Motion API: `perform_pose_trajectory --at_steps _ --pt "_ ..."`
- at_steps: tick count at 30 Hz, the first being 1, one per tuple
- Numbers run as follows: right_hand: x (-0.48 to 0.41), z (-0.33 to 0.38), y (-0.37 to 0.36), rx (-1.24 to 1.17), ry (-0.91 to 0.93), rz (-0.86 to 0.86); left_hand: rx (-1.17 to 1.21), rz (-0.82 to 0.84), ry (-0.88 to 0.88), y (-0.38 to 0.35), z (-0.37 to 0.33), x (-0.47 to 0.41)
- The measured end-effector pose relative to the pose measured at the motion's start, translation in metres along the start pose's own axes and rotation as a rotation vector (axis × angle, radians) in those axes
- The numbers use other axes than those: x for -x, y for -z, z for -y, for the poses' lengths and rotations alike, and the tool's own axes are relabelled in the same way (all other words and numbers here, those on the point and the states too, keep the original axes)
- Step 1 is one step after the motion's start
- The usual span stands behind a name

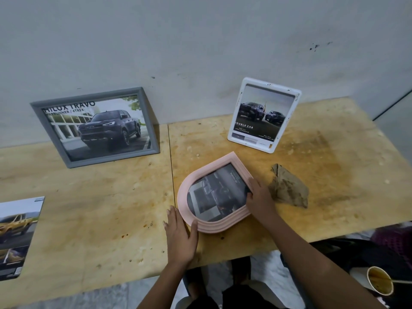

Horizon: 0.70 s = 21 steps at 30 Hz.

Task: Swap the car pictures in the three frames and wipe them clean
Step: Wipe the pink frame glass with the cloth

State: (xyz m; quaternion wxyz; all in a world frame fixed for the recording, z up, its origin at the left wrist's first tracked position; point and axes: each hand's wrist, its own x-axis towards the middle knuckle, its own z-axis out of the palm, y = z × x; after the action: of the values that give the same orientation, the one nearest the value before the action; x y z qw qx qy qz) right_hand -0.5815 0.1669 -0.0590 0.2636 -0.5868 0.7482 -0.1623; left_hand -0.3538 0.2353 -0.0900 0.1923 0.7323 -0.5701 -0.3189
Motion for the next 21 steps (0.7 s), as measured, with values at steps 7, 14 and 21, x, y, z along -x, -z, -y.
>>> perform_pose_trajectory --at_steps 7,14,21 --pt "-0.011 0.01 0.008 -0.056 -0.387 0.024 0.291 -0.023 0.066 0.007 -0.008 -0.002" --pt "-0.004 0.018 0.018 -0.733 -0.605 0.372 0.987 -0.171 0.181 0.069 -0.057 -0.029" --pt "-0.001 0.053 0.021 -0.96 -0.276 0.566 1.636 0.165 0.193 0.12 -0.073 -0.06"
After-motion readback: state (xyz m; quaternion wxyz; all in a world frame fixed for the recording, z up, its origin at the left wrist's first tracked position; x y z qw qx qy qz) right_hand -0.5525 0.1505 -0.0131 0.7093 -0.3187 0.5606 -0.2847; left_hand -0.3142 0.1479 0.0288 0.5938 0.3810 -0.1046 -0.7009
